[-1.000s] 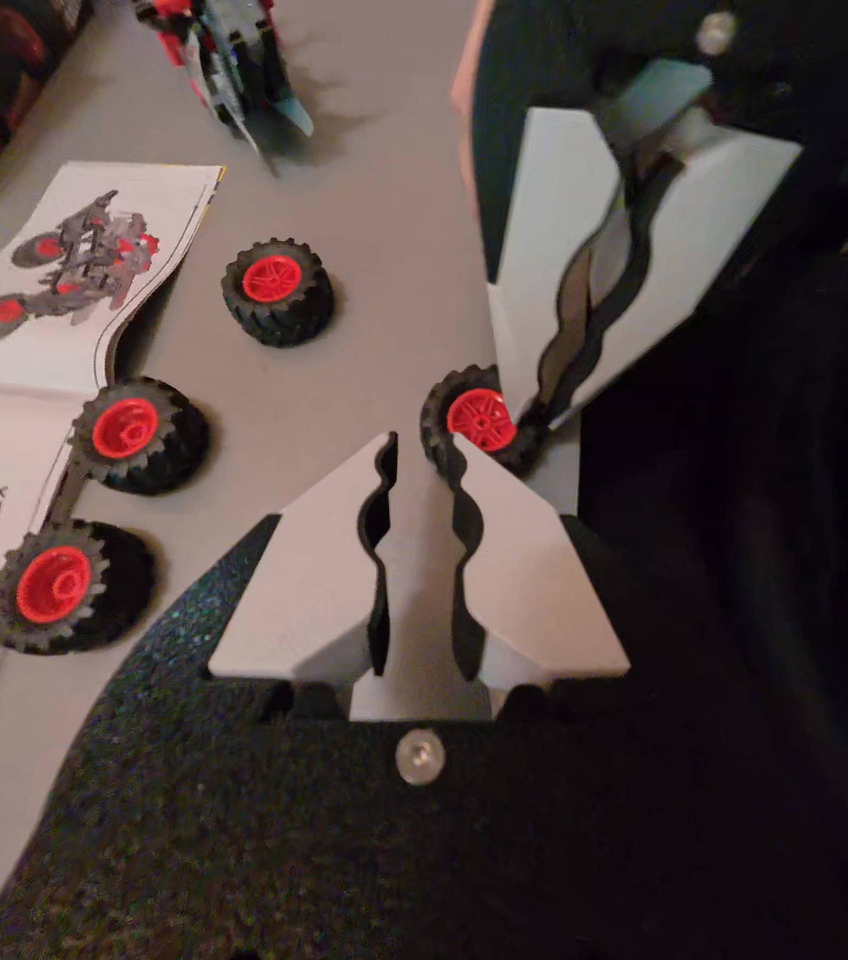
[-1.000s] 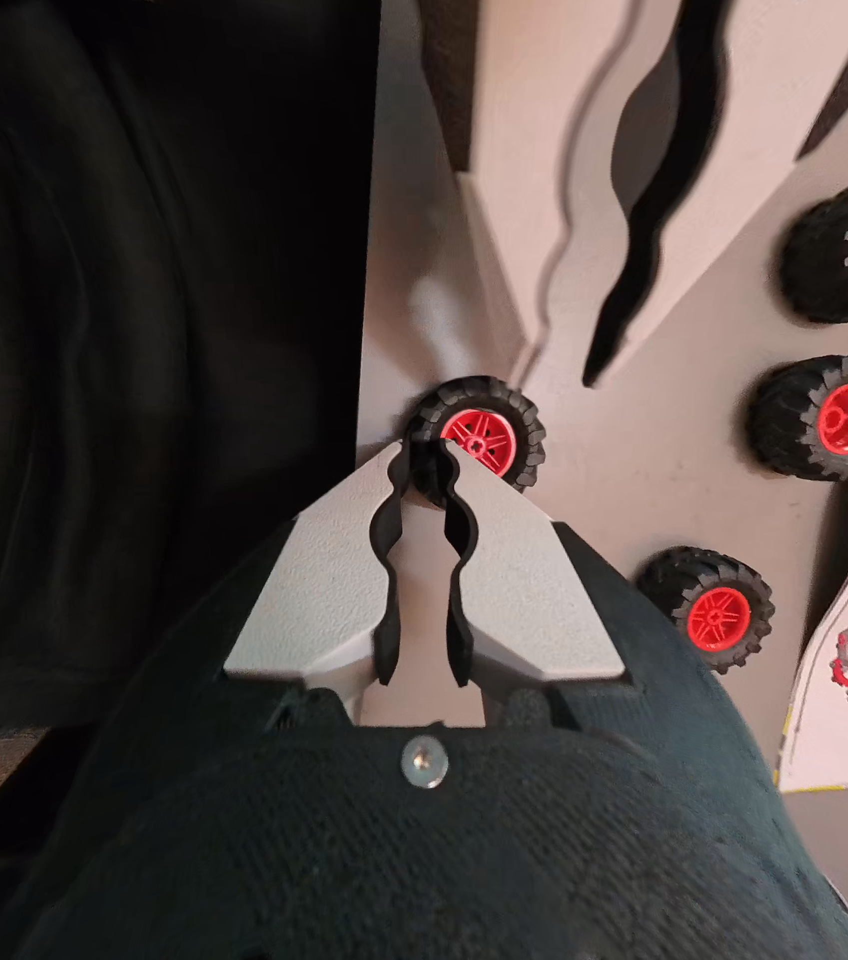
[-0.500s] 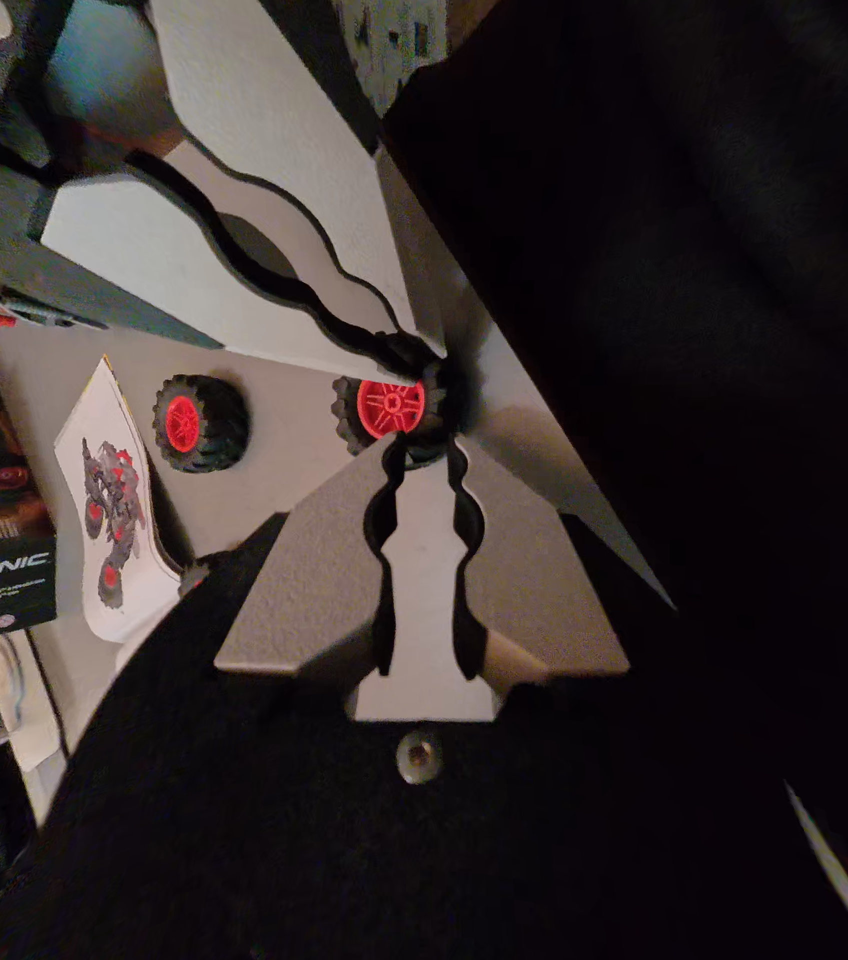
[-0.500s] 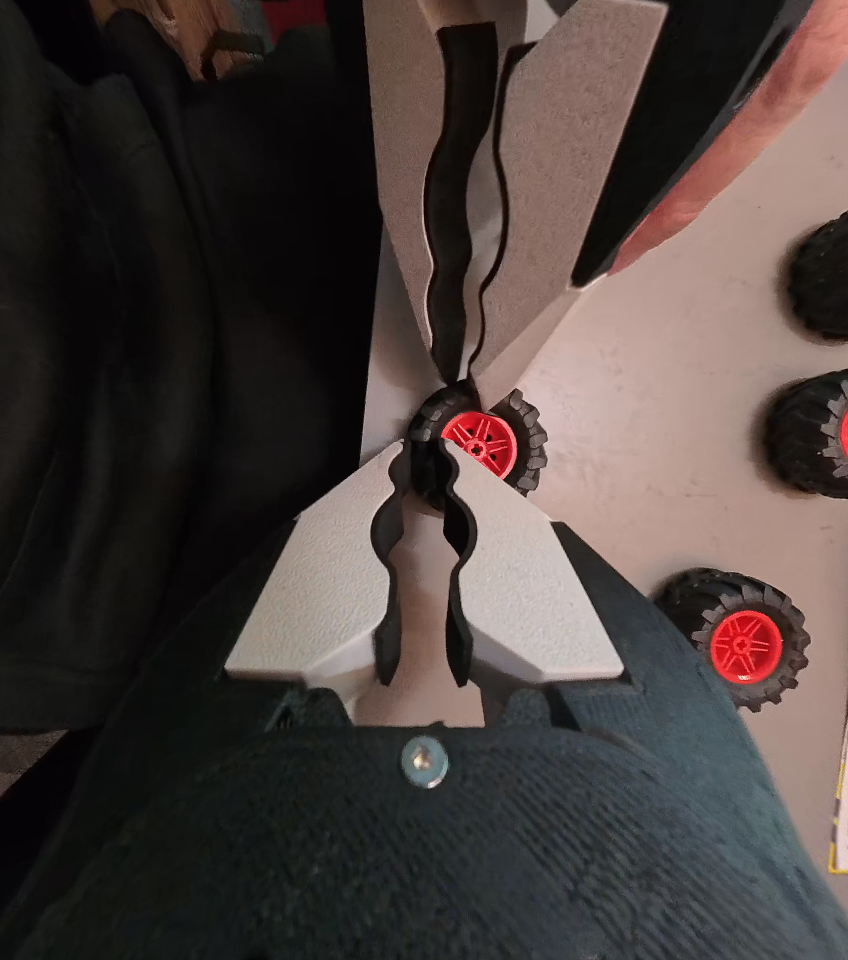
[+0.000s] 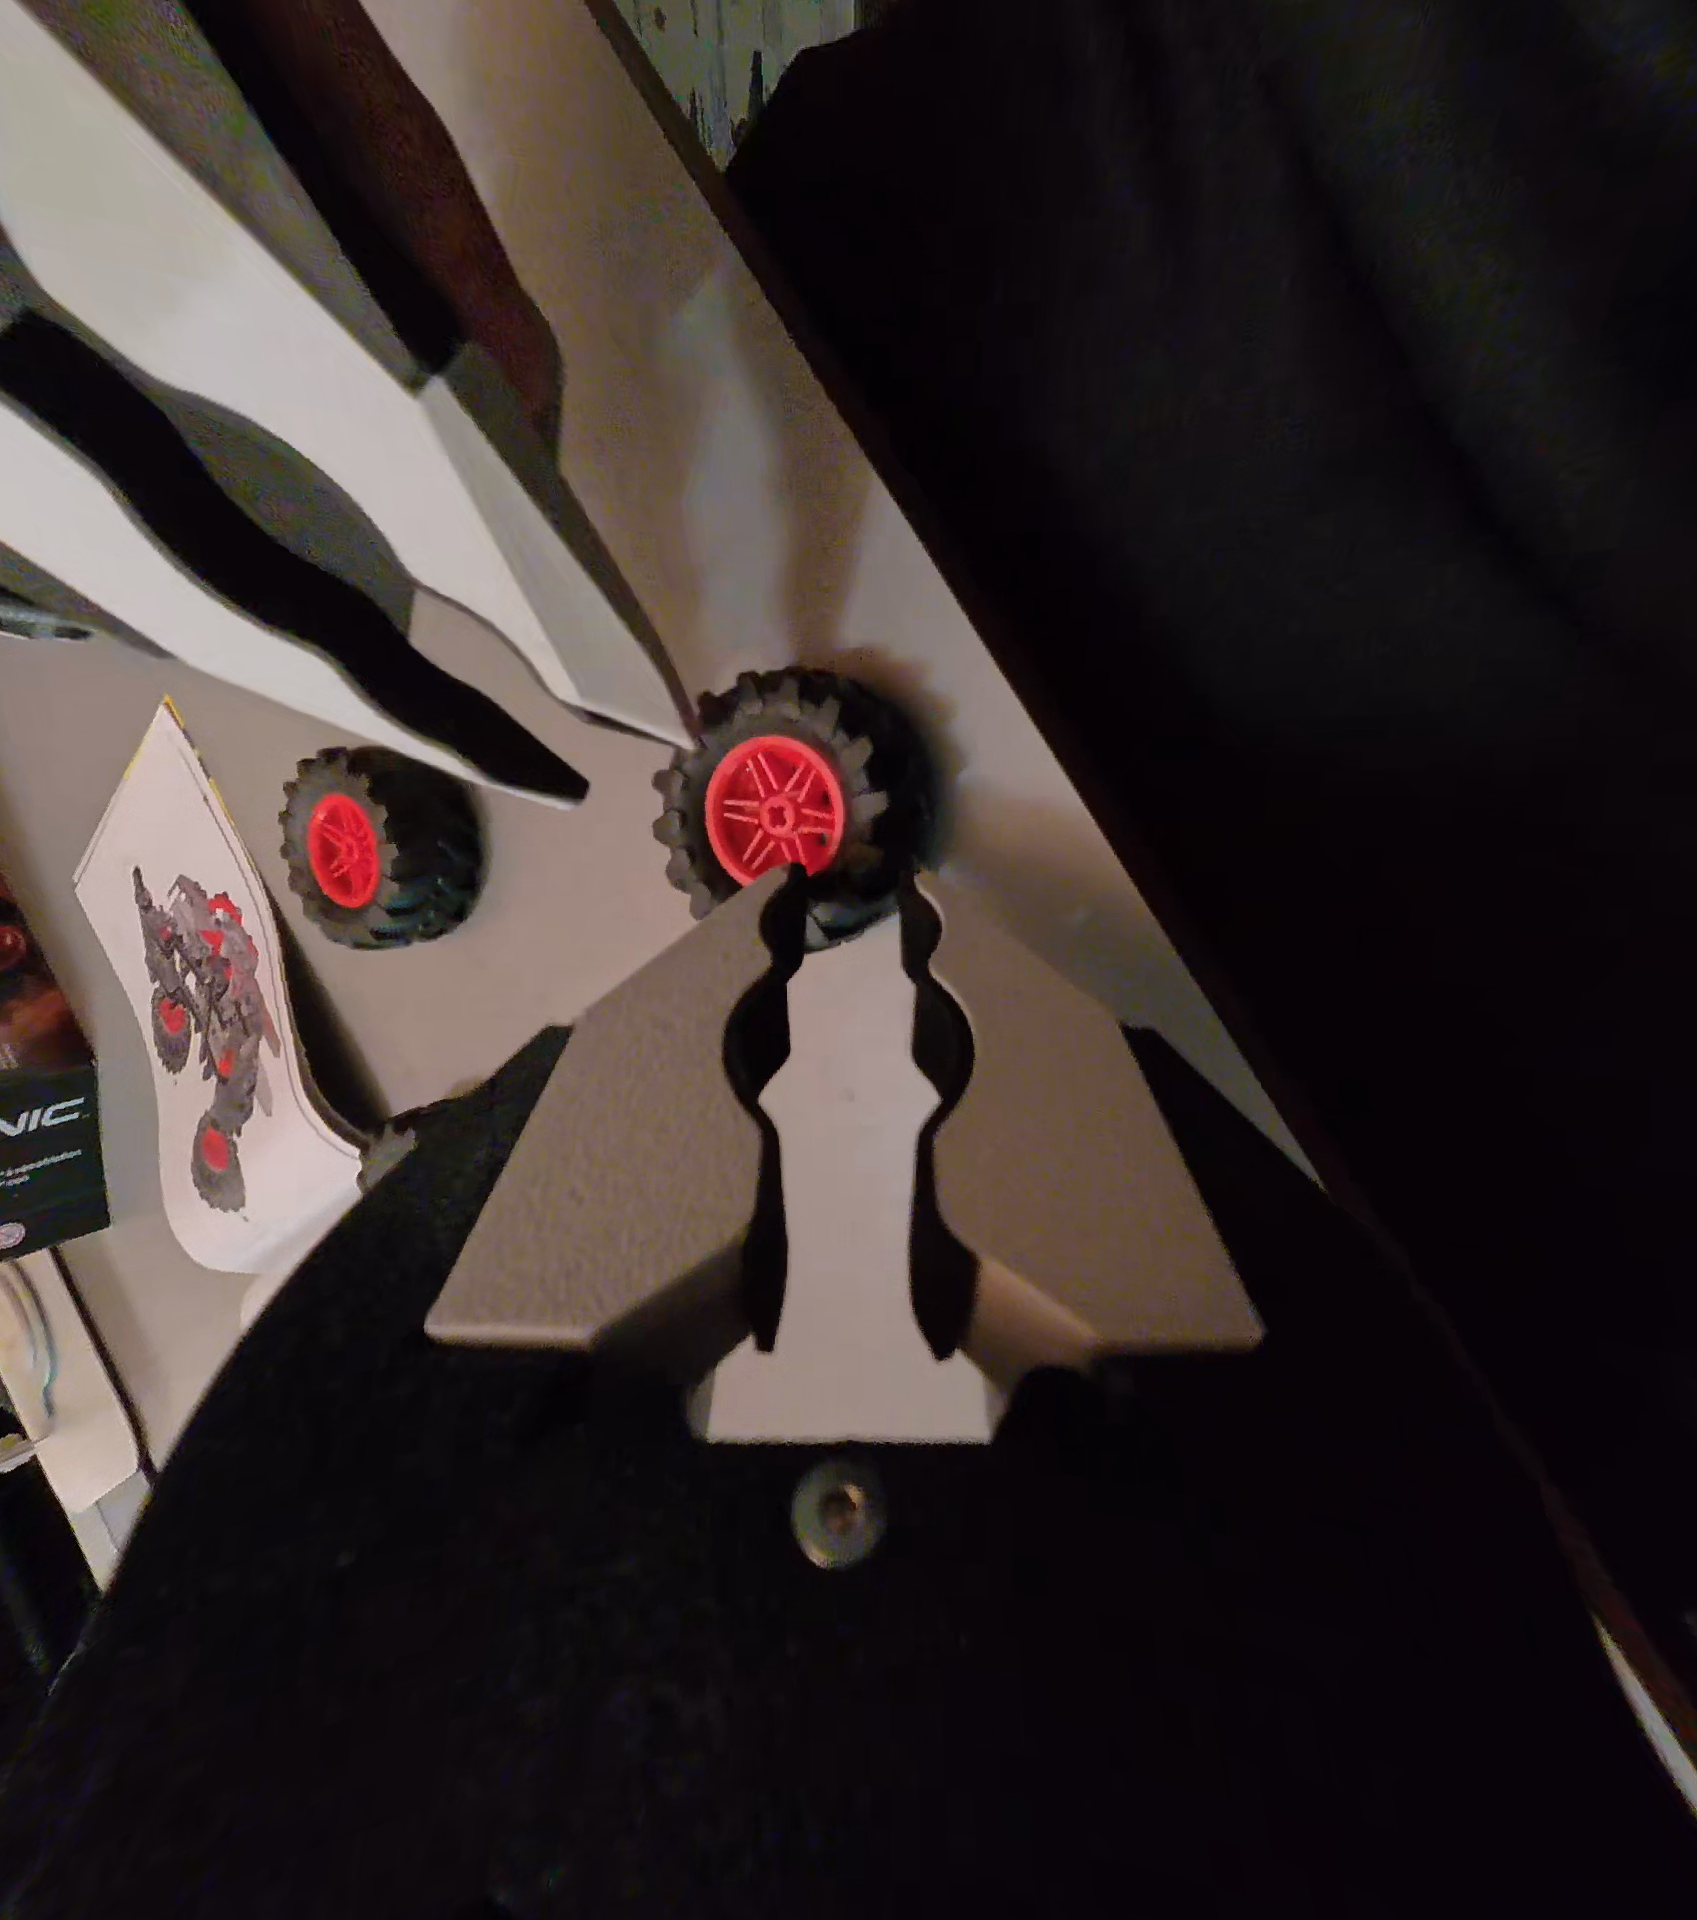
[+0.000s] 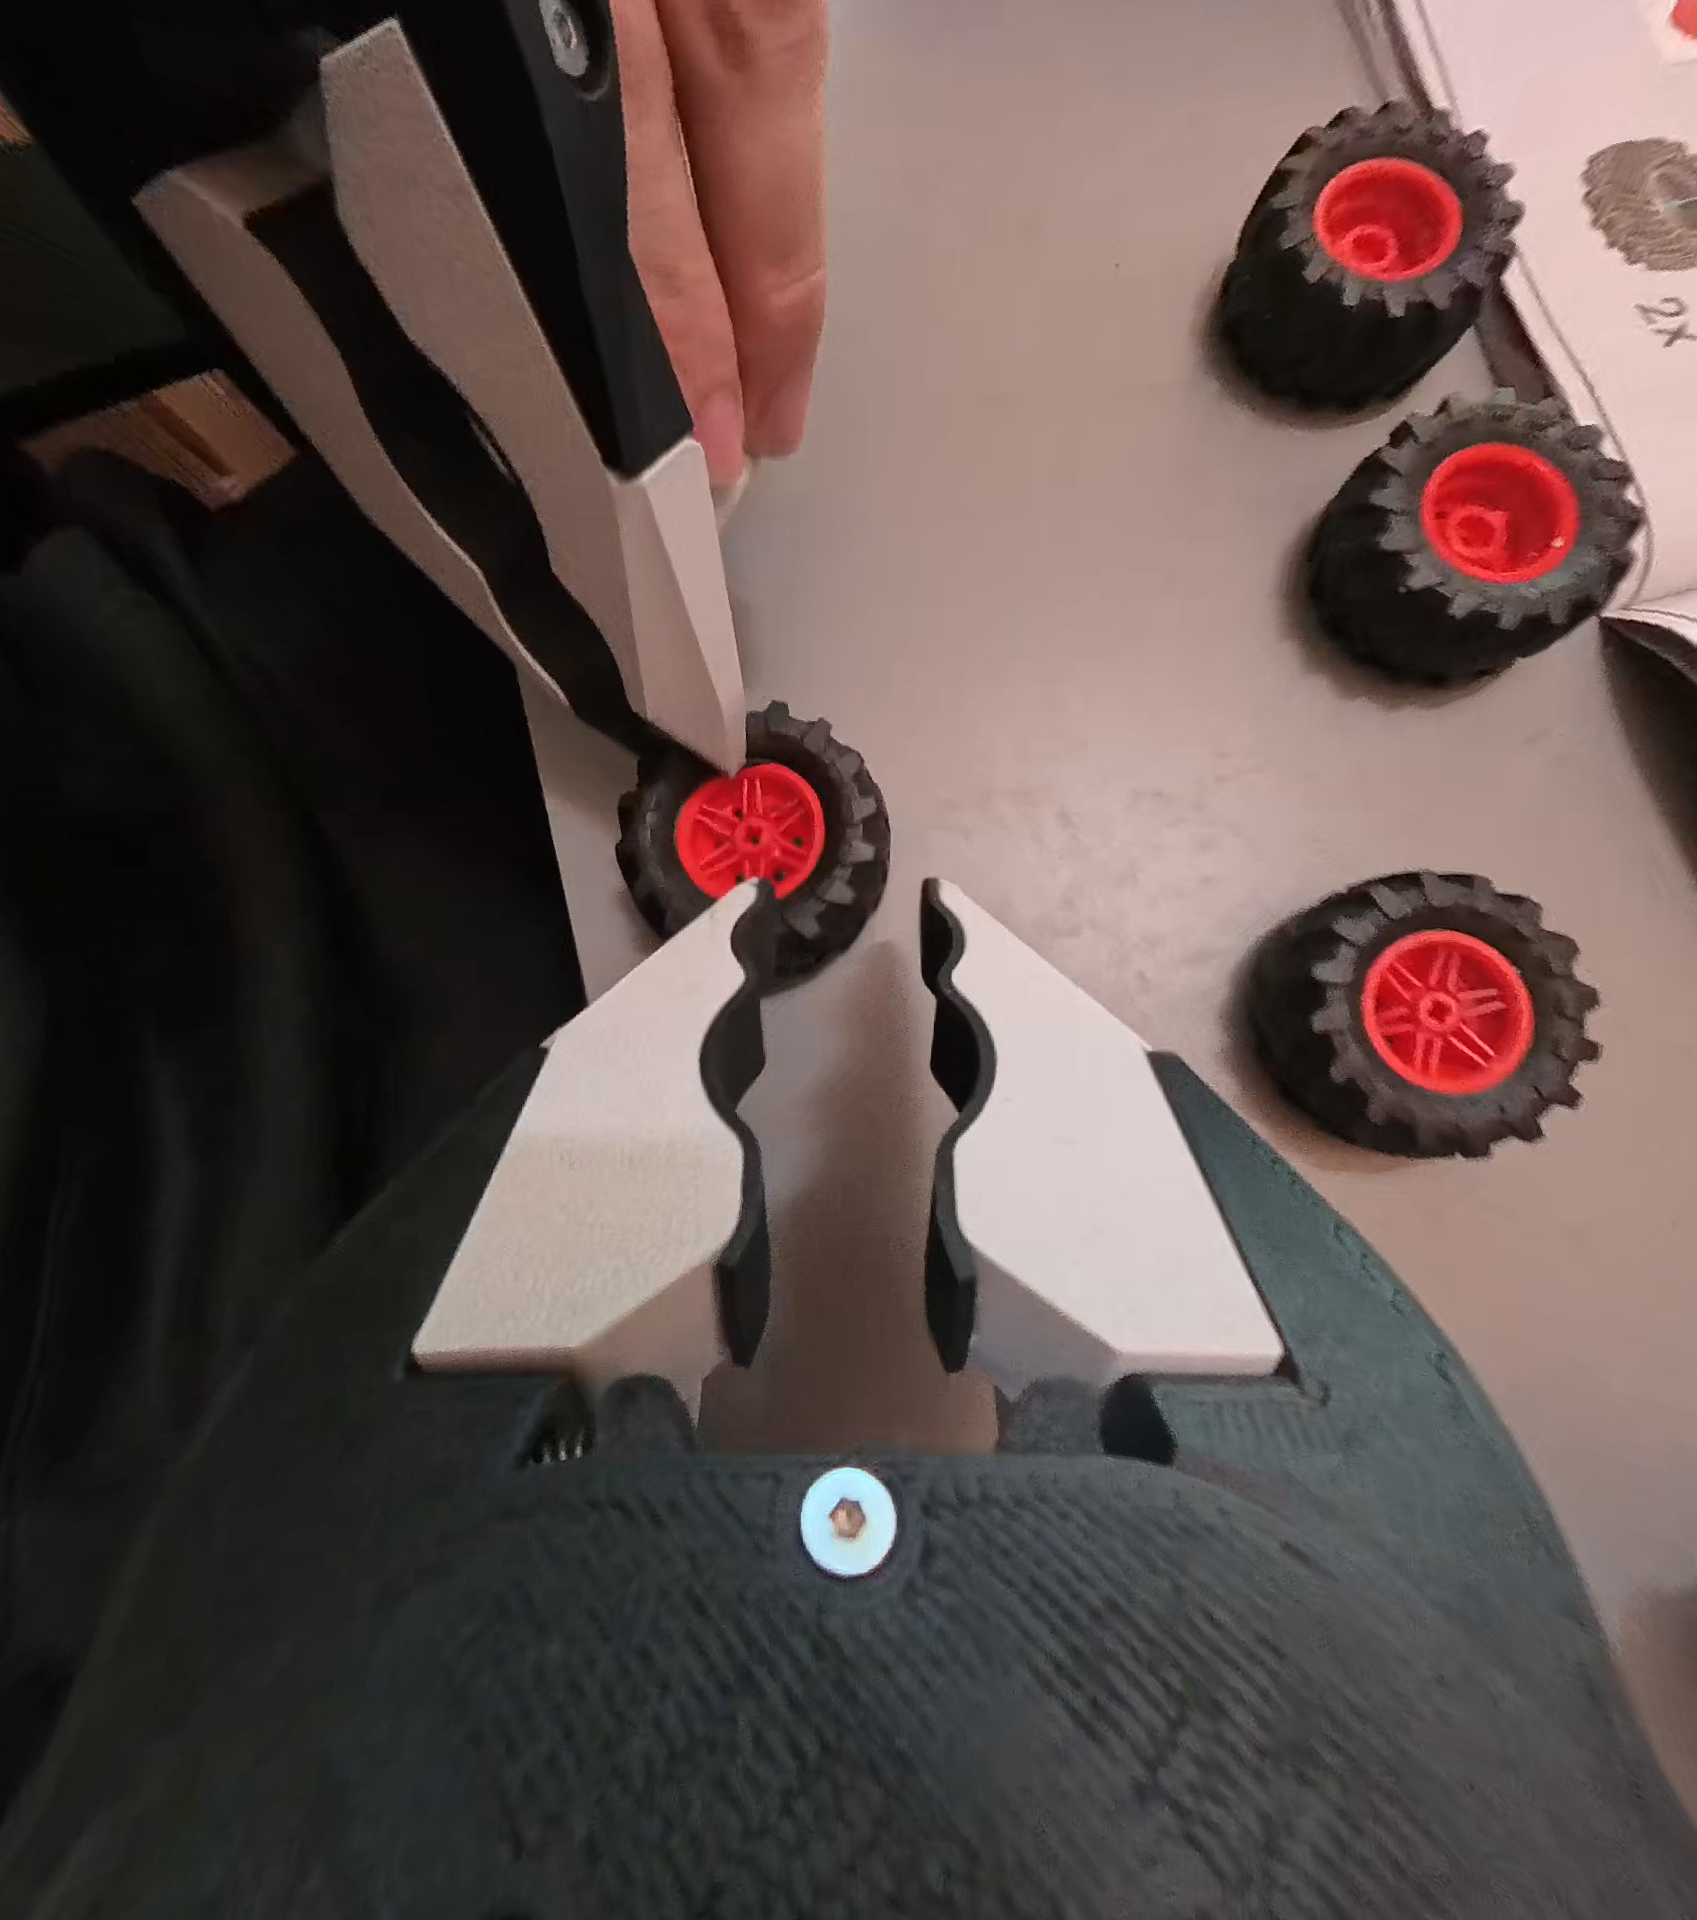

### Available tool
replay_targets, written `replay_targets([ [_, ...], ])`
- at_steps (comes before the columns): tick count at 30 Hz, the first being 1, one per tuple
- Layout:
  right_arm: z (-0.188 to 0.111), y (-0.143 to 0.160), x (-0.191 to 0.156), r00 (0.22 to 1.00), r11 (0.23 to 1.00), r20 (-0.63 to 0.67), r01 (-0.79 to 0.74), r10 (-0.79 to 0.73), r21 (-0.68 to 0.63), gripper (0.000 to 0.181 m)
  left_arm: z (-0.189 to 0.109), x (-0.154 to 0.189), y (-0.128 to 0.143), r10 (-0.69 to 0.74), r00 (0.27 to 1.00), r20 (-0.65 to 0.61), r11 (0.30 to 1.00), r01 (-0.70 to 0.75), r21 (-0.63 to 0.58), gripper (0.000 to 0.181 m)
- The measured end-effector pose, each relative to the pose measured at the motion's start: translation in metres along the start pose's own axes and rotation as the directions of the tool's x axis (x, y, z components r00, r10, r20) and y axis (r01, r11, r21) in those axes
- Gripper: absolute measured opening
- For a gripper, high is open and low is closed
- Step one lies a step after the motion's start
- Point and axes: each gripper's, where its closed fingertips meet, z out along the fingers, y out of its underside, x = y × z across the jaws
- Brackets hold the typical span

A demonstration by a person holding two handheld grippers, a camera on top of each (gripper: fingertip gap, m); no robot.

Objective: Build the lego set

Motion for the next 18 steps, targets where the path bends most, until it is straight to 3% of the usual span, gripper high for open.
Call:
replay_targets([
  [9,0.012,0.002,-0.002,1.000,0.996,-0.018,-0.014,0.013,-0.085,0.018,-0.002,-0.001,0.003,0.123,0.992,-0.036,0.991,-0.125,-0.057,0.014],
  [13,0.013,0.002,-0.002,1.000,0.996,-0.006,0.028,-0.029,-0.087,0.018,-0.005,-0.012,0.015,0.206,0.977,-0.052,0.968,-0.211,-0.139,0.008],
  [18,0.013,0.002,-0.003,0.998,0.994,-0.001,0.062,-0.063,-0.089,0.018,-0.007,-0.013,0.014,0.262,0.962,-0.081,0.956,-0.270,-0.115,0.000],
])
